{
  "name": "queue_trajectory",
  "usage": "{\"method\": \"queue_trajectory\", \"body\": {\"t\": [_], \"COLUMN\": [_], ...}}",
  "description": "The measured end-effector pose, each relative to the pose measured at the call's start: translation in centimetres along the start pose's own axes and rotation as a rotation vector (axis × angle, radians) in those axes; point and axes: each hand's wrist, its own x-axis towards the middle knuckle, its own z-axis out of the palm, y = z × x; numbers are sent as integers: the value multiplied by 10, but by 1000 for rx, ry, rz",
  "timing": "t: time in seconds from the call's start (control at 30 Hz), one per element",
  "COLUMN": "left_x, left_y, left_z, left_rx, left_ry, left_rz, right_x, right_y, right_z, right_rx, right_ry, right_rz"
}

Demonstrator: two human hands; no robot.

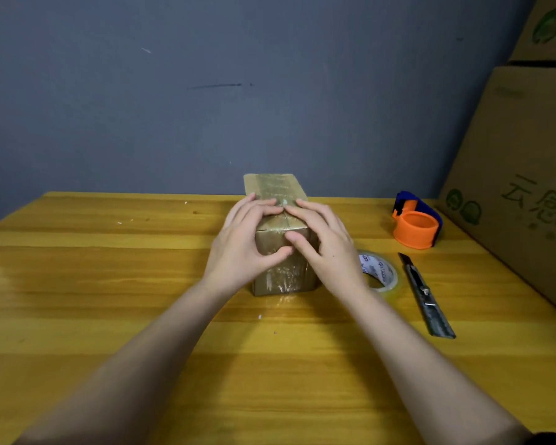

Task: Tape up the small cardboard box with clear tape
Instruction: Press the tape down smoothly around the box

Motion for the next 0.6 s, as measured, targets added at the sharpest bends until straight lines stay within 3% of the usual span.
{"method": "queue_trajectory", "body": {"t": [0.27, 0.43, 0.6], "left_x": [-3, -2, 2], "left_y": [-1, -9, -8], "left_z": [-2, -11, -19], "left_rx": [37, 97, -100], "left_ry": [-21, -147, -187], "left_rz": [6, 96, 24], "right_x": [-5, -2, 2], "right_y": [4, 8, 10], "right_z": [-6, -12, -18], "right_rx": [-60, -150, -176], "right_ry": [-49, -110, -162], "right_rz": [-61, -128, -123]}}
